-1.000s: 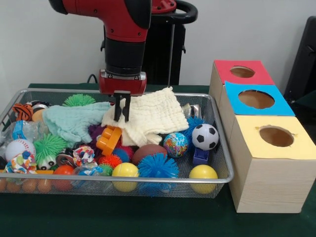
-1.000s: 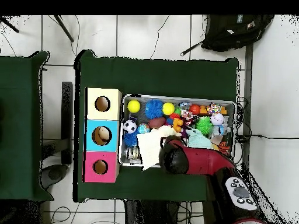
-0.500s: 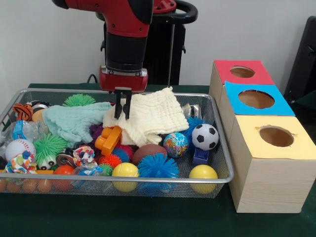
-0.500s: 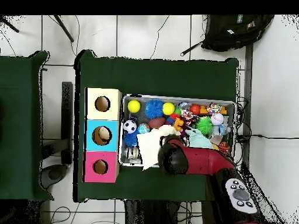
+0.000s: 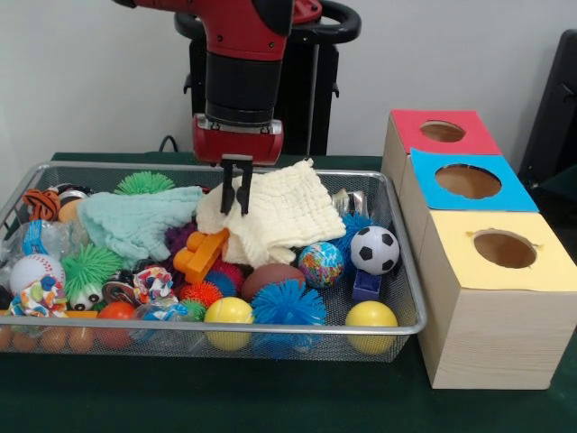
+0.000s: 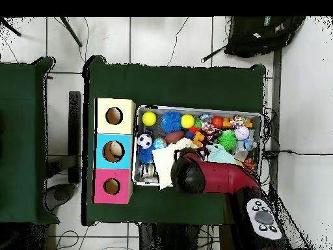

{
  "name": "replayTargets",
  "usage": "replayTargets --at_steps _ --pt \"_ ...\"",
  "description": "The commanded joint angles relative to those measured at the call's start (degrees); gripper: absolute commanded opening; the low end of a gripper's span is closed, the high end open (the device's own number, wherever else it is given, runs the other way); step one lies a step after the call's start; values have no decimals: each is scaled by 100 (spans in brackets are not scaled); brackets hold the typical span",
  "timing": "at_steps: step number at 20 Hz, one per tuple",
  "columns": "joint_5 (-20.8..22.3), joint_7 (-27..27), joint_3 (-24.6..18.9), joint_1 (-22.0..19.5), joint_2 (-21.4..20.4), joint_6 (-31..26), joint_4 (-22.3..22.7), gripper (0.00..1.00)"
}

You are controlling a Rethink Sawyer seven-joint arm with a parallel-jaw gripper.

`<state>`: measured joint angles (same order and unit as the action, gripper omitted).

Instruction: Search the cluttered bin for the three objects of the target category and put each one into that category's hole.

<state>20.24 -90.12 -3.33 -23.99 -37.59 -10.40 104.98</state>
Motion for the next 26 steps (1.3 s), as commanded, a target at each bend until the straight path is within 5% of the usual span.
replayTargets --at_steps 1,10,26 --pt "-373 -753 -405 136 10 -563 -239 0" --pt "-543 -678 -447 218 135 -562 -467 0" --pt "-912 -531 -519 337 -102 -1402 -912 0"
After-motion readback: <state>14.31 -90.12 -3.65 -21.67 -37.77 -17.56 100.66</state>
